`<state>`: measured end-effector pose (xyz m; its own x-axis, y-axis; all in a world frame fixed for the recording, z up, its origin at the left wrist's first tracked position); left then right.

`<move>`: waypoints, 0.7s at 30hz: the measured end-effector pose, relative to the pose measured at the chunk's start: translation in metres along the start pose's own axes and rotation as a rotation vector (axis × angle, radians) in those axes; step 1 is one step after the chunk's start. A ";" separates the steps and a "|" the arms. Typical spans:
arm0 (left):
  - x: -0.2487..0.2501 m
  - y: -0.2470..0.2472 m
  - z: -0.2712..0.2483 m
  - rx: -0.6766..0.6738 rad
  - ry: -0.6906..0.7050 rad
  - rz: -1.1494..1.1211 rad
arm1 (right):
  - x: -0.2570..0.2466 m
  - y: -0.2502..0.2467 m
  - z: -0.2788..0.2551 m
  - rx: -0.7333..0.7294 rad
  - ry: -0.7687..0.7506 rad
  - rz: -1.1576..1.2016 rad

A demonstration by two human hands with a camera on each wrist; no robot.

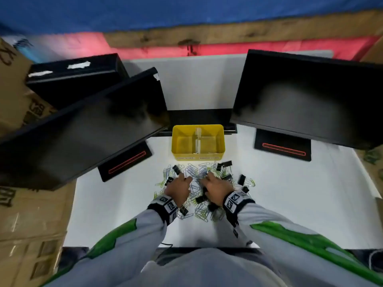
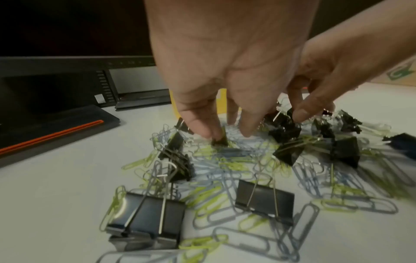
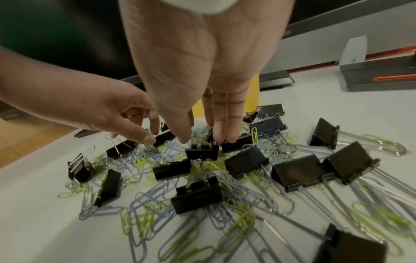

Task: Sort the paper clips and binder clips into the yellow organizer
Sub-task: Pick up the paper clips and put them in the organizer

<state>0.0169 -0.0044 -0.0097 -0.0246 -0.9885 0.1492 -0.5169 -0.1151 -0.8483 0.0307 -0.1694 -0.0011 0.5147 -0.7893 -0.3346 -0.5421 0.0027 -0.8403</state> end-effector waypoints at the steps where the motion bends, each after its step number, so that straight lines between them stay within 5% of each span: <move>1: 0.000 0.001 0.004 0.001 -0.011 0.017 | 0.001 0.001 0.004 -0.003 0.010 -0.018; 17: -0.038 -0.006 0.007 0.084 -0.164 0.026 | 0.046 -0.027 -0.017 -0.064 0.182 -0.196; 21: -0.036 -0.001 0.006 0.179 -0.072 0.116 | 0.033 -0.019 0.002 0.024 0.074 -0.151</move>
<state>0.0235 0.0303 -0.0177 -0.0105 -0.9998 0.0144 -0.3543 -0.0097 -0.9351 0.0591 -0.1946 0.0028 0.5384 -0.8248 -0.1726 -0.4458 -0.1050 -0.8890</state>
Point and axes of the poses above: each hand's wrist, its own z-axis towards the middle knuckle, its own y-axis out of the palm, x = y × z, the point moved 2 cm from there along z, towards the middle knuckle, and after that the axes turned 7 degrees about -y, right-handed, at the moved point
